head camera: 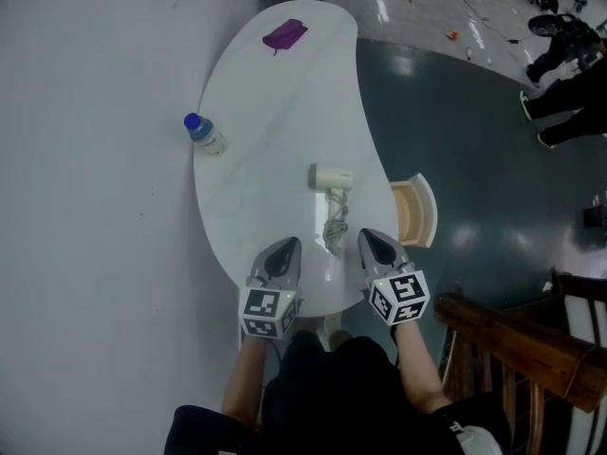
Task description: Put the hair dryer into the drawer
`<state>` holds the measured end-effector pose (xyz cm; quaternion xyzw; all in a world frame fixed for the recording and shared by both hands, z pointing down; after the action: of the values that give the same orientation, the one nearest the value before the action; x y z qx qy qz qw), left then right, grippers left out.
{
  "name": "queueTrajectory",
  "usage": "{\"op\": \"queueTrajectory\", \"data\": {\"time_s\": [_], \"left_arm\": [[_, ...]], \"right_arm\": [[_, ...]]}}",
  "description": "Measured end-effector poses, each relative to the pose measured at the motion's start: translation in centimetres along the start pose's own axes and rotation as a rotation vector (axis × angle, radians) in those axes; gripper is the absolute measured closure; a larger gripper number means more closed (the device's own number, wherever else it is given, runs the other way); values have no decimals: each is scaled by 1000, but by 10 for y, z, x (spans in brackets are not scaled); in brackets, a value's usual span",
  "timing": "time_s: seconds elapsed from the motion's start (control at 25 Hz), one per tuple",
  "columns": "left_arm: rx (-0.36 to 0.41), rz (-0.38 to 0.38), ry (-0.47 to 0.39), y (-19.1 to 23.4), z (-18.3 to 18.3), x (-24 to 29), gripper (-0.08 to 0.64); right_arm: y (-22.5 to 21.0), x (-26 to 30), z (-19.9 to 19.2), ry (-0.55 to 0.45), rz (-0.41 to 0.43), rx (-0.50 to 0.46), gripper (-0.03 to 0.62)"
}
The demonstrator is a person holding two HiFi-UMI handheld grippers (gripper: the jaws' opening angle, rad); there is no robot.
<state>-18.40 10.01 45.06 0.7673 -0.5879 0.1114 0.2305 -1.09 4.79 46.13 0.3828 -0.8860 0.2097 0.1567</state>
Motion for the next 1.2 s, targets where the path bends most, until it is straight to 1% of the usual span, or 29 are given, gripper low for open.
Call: {"op": "queueTrajectory", "data": {"time_s": [0.24, 0.4, 0.56, 0.72, 0.88, 1.0, 1.12, 1.2], "left_arm": [[-16, -38, 57, 19, -11, 29, 552], [-21, -61, 76, 30, -17, 47, 552], [-21, -71, 100, 43, -23, 62, 552], [-28, -66, 121, 55, -25, 72, 552], [-40, -79, 136, 58, -24, 80, 552], [-48, -76, 153, 62, -26, 84, 552], [-50, -79, 152, 63, -25, 88, 552], [-50, -80, 153, 64, -24, 90, 552]], "right_arm": [[-10, 32, -9, 39, -29, 9, 591], [-16, 50, -16, 66, -36, 25, 591], [-20, 67, -23, 86, -47, 46, 591], [-23, 86, -29, 128, -47, 80, 591], [-28, 100, -32, 152, -71, 111, 589], [-33, 109, -35, 180, -88, 132, 575], [-38, 115, -37, 200, -107, 160, 565], [-41, 119, -38, 211, -115, 172, 546]]}}
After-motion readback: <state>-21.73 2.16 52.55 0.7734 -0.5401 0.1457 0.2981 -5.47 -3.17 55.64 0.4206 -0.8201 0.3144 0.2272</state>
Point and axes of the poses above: the fingertips, and each gripper's own axes: x forward along the fingers, y to its left, z out of its top, the point moved 4 cm from there along -x, backward along the fingers
